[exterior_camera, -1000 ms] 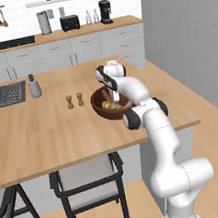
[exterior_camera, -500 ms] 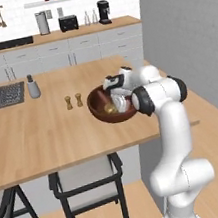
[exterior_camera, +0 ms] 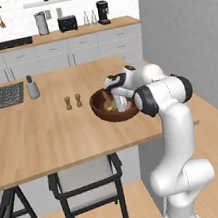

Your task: Place one bun and one sausage from the bowl on each plate.

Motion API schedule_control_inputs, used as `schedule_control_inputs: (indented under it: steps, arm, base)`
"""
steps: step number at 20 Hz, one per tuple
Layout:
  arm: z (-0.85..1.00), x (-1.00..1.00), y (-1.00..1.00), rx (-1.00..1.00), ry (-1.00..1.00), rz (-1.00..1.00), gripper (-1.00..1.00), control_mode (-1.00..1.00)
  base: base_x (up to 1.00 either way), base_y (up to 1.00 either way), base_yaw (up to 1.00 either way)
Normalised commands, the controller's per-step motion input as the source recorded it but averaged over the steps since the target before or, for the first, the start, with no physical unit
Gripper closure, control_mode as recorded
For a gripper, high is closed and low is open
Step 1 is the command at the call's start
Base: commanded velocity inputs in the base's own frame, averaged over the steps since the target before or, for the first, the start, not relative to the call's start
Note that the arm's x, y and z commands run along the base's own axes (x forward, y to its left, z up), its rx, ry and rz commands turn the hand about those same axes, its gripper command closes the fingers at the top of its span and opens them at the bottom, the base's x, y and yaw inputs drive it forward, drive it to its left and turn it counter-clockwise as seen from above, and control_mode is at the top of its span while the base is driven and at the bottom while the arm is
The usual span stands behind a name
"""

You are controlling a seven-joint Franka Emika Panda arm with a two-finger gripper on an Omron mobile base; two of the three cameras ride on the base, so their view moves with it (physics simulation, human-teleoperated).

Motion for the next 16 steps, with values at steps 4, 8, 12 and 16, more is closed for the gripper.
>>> schedule_control_inputs:
  steps: [4,8,12,16]
  arm:
    - [0.92,-0.41,-0.18,0.02,0.15,0.28,1.00,-1.00]
    - [0.71,-1.00,0.18,0.00,0.00,0.22,1.00,-1.00]
    - [0.71,-1.00,0.51,-0.01,0.00,0.15,1.00,-1.00]
    - [0.76,-1.00,0.50,-0.03,0.00,0.10,1.00,-1.00]
  base:
    - [0.00,0.00,0.00]
    - [0.00,0.00,0.00]
    - [0.00,0.00,0.00]
    - [0.00,0.00,0.00]
